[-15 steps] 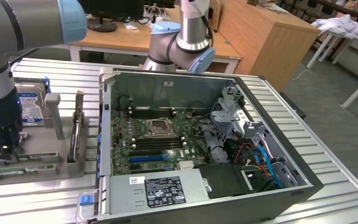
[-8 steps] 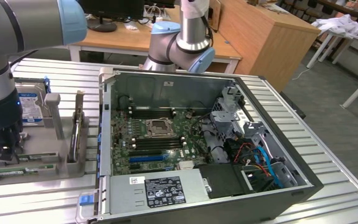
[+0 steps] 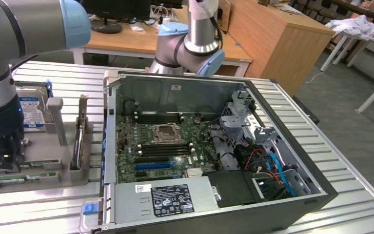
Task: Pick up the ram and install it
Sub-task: 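Pick up the ram and move it above insertion slot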
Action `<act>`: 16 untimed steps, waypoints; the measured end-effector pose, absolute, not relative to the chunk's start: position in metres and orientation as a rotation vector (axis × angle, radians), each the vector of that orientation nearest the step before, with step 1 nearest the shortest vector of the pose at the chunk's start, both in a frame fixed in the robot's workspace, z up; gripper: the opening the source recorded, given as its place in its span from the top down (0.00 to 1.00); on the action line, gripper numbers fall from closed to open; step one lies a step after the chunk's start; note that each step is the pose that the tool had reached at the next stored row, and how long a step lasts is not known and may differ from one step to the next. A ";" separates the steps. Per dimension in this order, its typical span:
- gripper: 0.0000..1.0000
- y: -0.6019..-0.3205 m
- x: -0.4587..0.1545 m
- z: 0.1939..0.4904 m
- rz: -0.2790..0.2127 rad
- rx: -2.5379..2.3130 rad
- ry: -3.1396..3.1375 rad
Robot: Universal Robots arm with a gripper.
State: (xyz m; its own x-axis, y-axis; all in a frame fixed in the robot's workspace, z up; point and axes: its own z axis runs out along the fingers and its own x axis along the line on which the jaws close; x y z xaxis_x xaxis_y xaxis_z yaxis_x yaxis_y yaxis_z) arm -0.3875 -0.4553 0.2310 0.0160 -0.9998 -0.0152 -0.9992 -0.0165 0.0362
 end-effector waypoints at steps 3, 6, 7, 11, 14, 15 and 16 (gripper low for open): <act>0.69 -0.456 -0.387 0.230 -0.056 2.228 -2.192; 0.69 -0.456 -0.387 0.228 -0.056 2.228 -2.193; 0.69 -0.456 -0.388 0.227 -0.056 2.228 -2.193; 0.69 -0.457 -0.388 0.225 -0.056 2.228 -2.192; 0.69 -0.458 -0.388 0.223 -0.057 2.228 -2.192; 0.69 -0.458 -0.388 0.223 -0.056 2.228 -2.192; 0.69 -0.458 -0.388 0.223 -0.057 2.228 -2.192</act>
